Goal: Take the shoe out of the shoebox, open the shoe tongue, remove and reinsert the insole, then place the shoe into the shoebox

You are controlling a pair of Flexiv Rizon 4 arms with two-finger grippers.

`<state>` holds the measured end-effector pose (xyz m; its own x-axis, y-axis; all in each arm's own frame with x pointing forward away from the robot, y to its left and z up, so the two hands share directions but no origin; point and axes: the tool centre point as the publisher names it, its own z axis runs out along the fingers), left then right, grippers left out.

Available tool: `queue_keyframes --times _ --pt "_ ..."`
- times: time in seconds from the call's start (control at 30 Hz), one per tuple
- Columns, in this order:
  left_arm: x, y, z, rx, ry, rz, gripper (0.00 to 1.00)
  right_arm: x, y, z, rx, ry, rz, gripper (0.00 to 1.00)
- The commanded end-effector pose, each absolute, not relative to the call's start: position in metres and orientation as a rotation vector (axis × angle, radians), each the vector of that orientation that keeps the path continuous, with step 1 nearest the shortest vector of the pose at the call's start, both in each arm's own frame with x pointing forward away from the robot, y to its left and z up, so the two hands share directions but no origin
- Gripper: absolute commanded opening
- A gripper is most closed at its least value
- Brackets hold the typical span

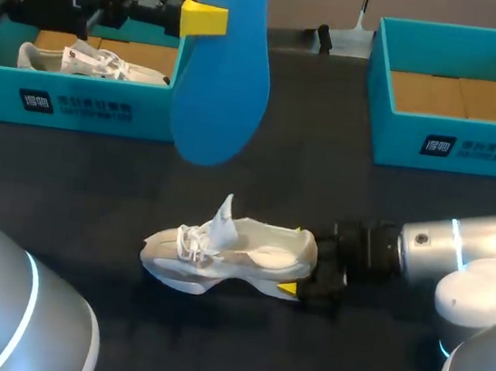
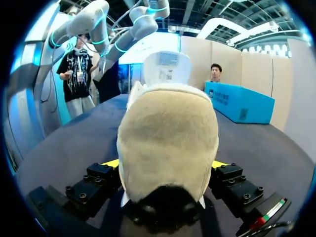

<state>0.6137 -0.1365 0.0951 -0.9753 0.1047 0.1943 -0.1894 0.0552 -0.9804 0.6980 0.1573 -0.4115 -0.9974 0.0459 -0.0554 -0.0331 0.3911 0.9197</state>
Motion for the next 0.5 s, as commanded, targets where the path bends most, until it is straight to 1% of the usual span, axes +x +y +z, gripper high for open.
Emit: queue_keyframes --times 0.03,0.5 --pt "0.615 -0.137 0.095 0.084 -2.115 2.019 0.00 0.692 0.148 -0.392 0.022 2.592 1.604 1.00" --pt "0.615 -0.137 0.095 0.084 -2.115 2.019 0.00 0.693 0.139 -0.352 -0.015 2.891 1.092 1.00"
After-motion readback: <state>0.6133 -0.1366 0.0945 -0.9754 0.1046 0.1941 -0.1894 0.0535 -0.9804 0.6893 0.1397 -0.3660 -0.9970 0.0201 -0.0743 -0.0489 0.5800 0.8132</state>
